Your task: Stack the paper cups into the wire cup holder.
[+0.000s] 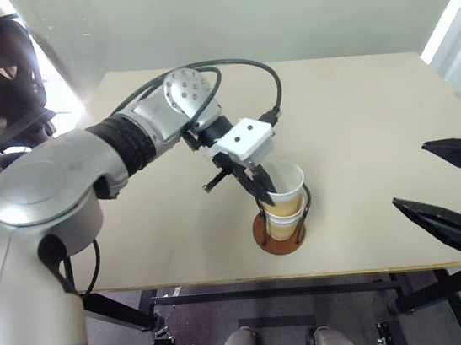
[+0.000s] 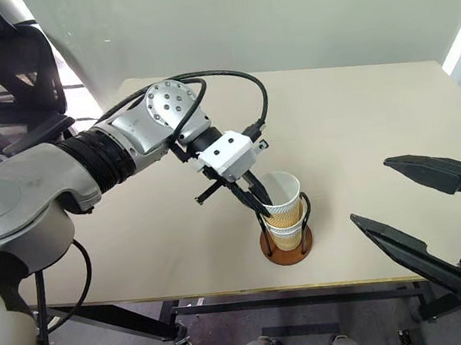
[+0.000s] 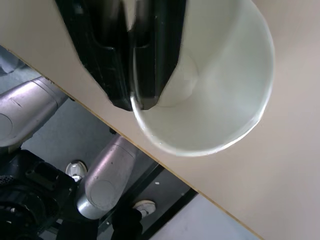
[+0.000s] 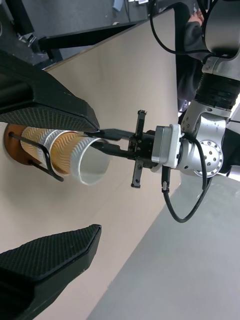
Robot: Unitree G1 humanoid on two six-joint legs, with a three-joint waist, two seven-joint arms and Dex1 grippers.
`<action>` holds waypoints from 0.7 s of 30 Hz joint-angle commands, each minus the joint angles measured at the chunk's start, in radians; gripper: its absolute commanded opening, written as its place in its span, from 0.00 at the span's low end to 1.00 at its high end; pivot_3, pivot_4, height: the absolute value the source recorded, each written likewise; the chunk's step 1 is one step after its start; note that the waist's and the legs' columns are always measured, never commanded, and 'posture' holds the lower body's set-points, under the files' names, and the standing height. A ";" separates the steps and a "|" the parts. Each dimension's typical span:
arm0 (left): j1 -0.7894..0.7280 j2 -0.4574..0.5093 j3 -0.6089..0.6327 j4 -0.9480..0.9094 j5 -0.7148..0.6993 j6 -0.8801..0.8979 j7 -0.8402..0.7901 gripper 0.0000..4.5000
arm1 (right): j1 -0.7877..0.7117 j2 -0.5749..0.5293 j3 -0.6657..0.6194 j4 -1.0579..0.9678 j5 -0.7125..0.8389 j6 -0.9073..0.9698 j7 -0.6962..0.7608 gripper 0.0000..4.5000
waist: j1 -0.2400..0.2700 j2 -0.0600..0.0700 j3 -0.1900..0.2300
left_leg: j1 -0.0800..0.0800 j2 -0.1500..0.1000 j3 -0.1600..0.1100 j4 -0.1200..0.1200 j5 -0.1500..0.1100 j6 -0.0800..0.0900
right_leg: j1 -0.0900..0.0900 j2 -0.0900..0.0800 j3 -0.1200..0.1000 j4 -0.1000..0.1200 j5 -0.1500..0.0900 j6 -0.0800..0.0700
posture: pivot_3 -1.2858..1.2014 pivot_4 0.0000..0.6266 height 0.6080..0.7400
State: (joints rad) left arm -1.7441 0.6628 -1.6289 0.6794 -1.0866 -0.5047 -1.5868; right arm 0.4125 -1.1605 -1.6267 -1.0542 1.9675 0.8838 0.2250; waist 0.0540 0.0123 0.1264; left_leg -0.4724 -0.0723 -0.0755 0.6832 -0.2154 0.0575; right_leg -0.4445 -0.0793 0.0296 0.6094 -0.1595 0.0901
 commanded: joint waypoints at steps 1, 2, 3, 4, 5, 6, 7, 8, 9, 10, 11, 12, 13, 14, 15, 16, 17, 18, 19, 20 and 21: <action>-0.019 -0.006 0.026 0.015 -0.004 0.006 -0.028 0.37 | -0.008 0.007 -0.029 0.007 0.002 0.004 0.013 0.67 | 0.000 0.000 0.000 | 0.000 0.000 0.000 0.000 0.000 0.000 | 0.000 0.000 0.000 0.000 0.000 0.000 | 0.52 0.24 1.00; -0.015 -0.009 0.028 0.019 0.001 -0.006 -0.028 0.45 | -0.009 0.008 -0.029 0.007 0.002 0.007 0.015 0.67 | 0.000 0.000 0.000 | 0.000 0.000 0.000 0.000 0.000 0.000 | 0.000 0.000 0.000 0.000 0.000 0.000 | 0.52 0.24 1.00; -0.014 -0.010 0.029 0.020 0.003 -0.011 -0.028 0.52 | -0.009 0.010 -0.029 0.007 0.003 0.010 0.016 0.67 | 0.000 0.000 0.000 | 0.000 0.000 0.000 0.000 0.000 0.000 | 0.000 0.000 0.000 0.000 0.000 0.000 | 0.52 0.24 1.00; -0.012 -0.009 0.031 0.020 0.002 -0.013 -0.028 0.60 | -0.009 0.012 -0.028 0.007 0.004 0.013 0.019 0.67 | 0.000 0.000 0.000 | 0.000 0.000 0.000 0.000 0.000 0.000 | 0.000 0.000 0.000 0.000 0.000 0.000 | 0.52 0.24 1.00; -0.010 -0.011 0.037 0.023 0.002 -0.012 -0.028 0.60 | -0.009 0.015 -0.029 0.007 0.004 0.018 0.023 0.67 | 0.000 0.000 0.000 | 0.000 0.000 0.000 0.000 0.000 0.000 | 0.000 0.000 0.000 0.000 0.000 0.000 | 0.52 0.24 1.00; -0.008 -0.014 0.046 0.030 0.005 -0.012 -0.028 0.60 | -0.009 0.017 -0.030 0.007 0.004 0.021 0.027 0.67 | 0.000 0.000 0.000 | 0.000 0.000 0.000 0.000 0.000 0.000 | 0.000 0.000 0.000 0.000 0.000 0.000 | 0.52 0.24 1.00; -0.006 -0.018 0.062 0.044 0.007 -0.009 -0.028 0.60 | -0.008 0.019 -0.028 0.007 0.003 0.025 0.029 0.67 | 0.000 0.000 0.000 | 0.000 0.000 0.000 0.000 0.000 0.000 | 0.000 0.000 0.000 0.000 0.000 0.000 | 0.52 0.24 1.00; -0.004 -0.021 0.080 0.057 0.008 -0.004 -0.028 0.60 | -0.008 0.019 -0.025 0.007 0.000 0.027 0.032 0.67 | 0.000 0.000 0.000 | 0.000 0.000 0.000 0.000 0.000 0.000 | 0.000 0.000 0.000 0.000 0.000 0.000 | 0.52 0.24 1.00; -0.002 -0.019 0.117 0.071 -0.004 0.018 -0.028 0.60 | -0.006 0.020 -0.016 0.007 -0.009 0.030 0.036 0.67 | 0.000 0.000 0.000 | 0.000 0.000 0.000 0.000 0.000 0.000 | 0.000 0.000 0.000 0.000 0.000 0.000 | 0.52 0.24 1.00; 0.000 -0.015 0.157 0.086 -0.013 0.039 -0.028 0.60 | -0.004 0.022 -0.005 0.007 -0.021 0.032 0.041 0.67 | 0.000 0.000 0.000 | 0.000 0.000 0.000 0.000 0.000 0.000 | 0.000 0.000 0.000 0.000 0.000 0.000 | 0.52 0.24 1.00; 0.002 -0.010 0.194 0.096 -0.019 0.059 -0.028 0.60 | 0.001 0.026 0.003 0.007 -0.037 0.035 0.050 0.67 | 0.000 0.000 0.000 | 0.000 0.000 0.000 0.000 0.000 0.000 | 0.000 0.000 0.000 0.000 0.000 0.000 | 0.52 0.24 1.00; 0.006 -0.005 0.231 0.104 -0.024 0.081 -0.028 0.60 | 0.005 0.029 0.012 0.007 -0.053 0.037 0.061 0.67 | 0.000 0.000 0.000 | 0.000 0.000 0.000 0.000 0.000 0.000 | 0.000 0.000 0.000 0.000 0.000 0.000 | 0.52 0.24 1.00; 0.011 0.005 0.268 0.109 -0.025 0.101 -0.028 0.60 | 0.010 0.032 0.026 0.007 -0.076 0.037 0.071 0.67 | 0.000 0.000 0.000 | 0.000 0.000 0.000 0.000 0.000 0.000 | 0.000 0.000 0.000 0.000 0.000 0.000 | 0.52 0.24 1.00; 0.017 0.013 0.303 0.114 -0.023 0.119 -0.028 0.60 | 0.017 0.037 0.040 0.007 -0.102 0.036 0.085 0.67 | 0.000 0.000 0.000 | 0.000 0.000 0.000 0.000 0.000 0.000 | 0.000 0.000 0.000 0.000 0.000 0.000 | 0.52 0.24 1.00; 0.024 0.026 0.345 0.125 -0.021 0.144 -0.028 0.60 | 0.024 0.039 0.061 0.007 -0.137 0.035 0.100 0.67 | 0.000 0.000 0.000 | 0.000 0.000 0.000 0.000 0.000 0.000 | 0.000 0.000 0.000 0.000 0.000 0.000 | 0.52 0.24 1.00; 0.031 0.037 0.384 0.134 -0.017 0.166 -0.028 0.60 | 0.033 0.043 0.080 0.007 -0.176 0.035 0.121 0.67 | 0.000 0.000 0.000 | 0.000 0.000 0.000 0.000 0.000 0.000 | 0.000 0.000 0.000 0.000 0.000 -0.001 | 0.52 0.24 1.00; 0.041 0.053 0.426 0.146 -0.013 0.190 -0.028 0.60 | 0.046 0.047 0.103 0.007 -0.227 0.037 0.142 0.67 | 0.000 0.000 0.000 | 0.000 0.000 0.000 0.000 0.000 0.000 | 0.000 0.000 0.000 0.000 0.000 -0.001 | 0.52 0.24 1.00; 0.051 0.069 0.464 0.152 -0.006 0.213 -0.028 0.60 | 0.058 0.052 0.125 0.008 -0.278 0.038 0.164 0.67 | -0.001 0.001 0.000 | 0.000 0.000 0.000 -0.001 0.000 0.000 | -0.001 0.000 0.000 0.000 -0.001 -0.001 | 0.52 0.24 1.00; 0.062 0.085 0.497 0.156 0.004 0.231 -0.028 0.60 | 0.069 0.057 0.145 0.010 -0.326 0.036 0.191 0.67 | -0.002 0.001 0.000 | 0.000 0.000 0.000 -0.001 0.000 0.000 | -0.001 0.000 0.000 0.000 -0.001 -0.001 | 0.52 0.24 1.00; 0.079 0.109 0.532 0.167 0.021 0.249 -0.028 0.60 | 0.073 0.054 0.174 0.020 -0.378 0.030 0.217 0.67 | -0.002 0.001 0.000 | 0.000 0.000 0.000 -0.001 0.000 -0.001 | -0.001 0.001 0.000 0.000 -0.001 -0.001 | 0.52 0.24 1.00; 0.095 0.128 0.565 0.177 0.040 0.265 -0.028 0.60 | 0.073 0.050 0.199 0.032 -0.417 0.019 0.240 0.67 | -0.004 0.002 0.000 | 0.000 0.000 0.000 -0.001 0.000 -0.001 | -0.001 0.001 0.000 0.000 -0.001 -0.001 | 0.52 0.24 1.00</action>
State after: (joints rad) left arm -1.6561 0.7621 -1.1342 0.8350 -1.0685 -0.2723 -1.5870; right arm 0.4873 -1.1105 -1.4504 -1.0508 1.6272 0.9240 0.4221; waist 0.0499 0.0140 0.1263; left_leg -0.4722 -0.0720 -0.0755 0.6826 -0.2158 0.0570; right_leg -0.4458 -0.0782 0.0294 0.6093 -0.1603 0.0891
